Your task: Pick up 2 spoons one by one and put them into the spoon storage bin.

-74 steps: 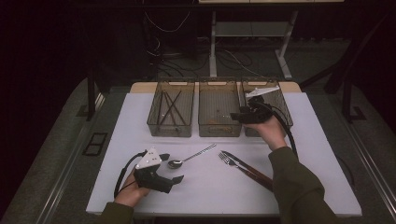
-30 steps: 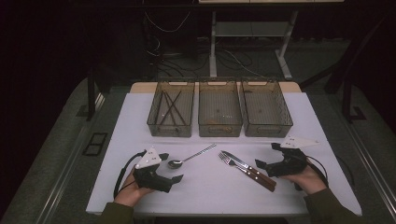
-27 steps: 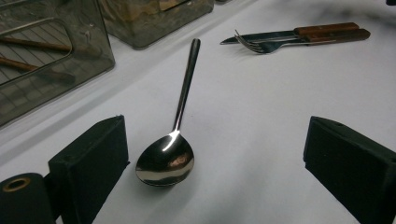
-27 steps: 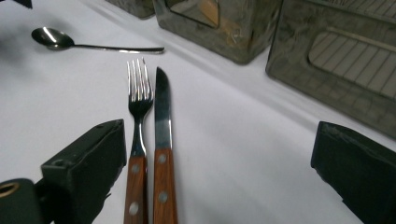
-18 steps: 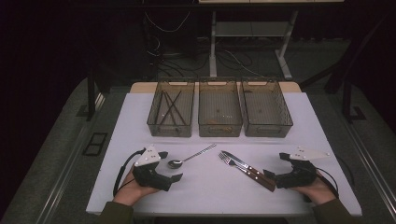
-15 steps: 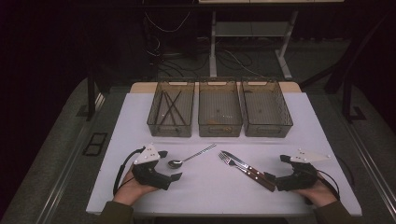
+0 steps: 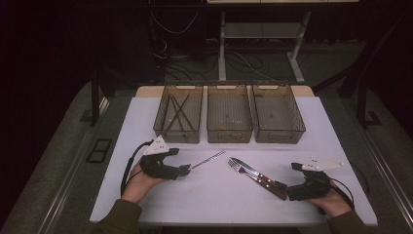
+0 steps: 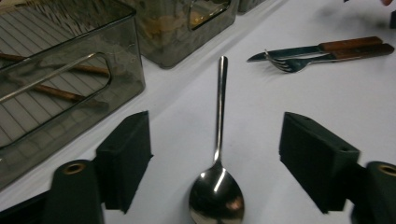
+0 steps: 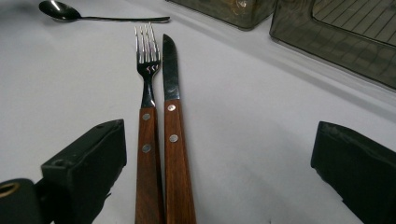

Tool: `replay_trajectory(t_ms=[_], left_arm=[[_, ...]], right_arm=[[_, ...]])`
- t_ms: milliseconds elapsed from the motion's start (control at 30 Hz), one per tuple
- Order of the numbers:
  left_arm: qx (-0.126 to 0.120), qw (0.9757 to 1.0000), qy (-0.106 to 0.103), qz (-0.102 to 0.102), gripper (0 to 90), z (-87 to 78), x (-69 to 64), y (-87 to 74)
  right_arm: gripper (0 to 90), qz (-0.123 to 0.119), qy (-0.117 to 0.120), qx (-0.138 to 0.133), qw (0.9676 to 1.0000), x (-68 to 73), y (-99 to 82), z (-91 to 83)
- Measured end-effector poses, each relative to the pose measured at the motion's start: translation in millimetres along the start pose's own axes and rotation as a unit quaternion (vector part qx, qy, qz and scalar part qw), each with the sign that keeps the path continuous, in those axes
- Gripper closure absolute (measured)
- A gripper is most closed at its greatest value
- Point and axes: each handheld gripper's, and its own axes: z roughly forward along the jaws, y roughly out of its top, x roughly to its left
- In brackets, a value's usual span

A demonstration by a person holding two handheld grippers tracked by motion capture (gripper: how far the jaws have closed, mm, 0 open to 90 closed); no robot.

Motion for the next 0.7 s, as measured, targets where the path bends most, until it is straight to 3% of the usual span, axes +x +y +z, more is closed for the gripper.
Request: replay_trajectory(t_ms=[333, 500, 700], left_arm=[[0.051, 0.9986, -0.011, -0.013, 50.0, 7.8, 1.7, -5.9], [0.071, 0.9973, -0.004, -0.017, 54.2, 9.6, 1.5, -10.0], [0.085, 0.9962, -0.001, -0.019, 52.7, 10.9, 2.3, -15.0]], right_arm=[[3.5, -0.008, -0.006, 0.009, 0.9999, 1.5, 0.8, 1.6], [3.5, -0.010, -0.005, 0.011, 0.9999, 2.2, 1.1, 2.1], [3.5, -0.011, -0.004, 0.013, 0.9998, 3.1, 1.4, 2.0]])
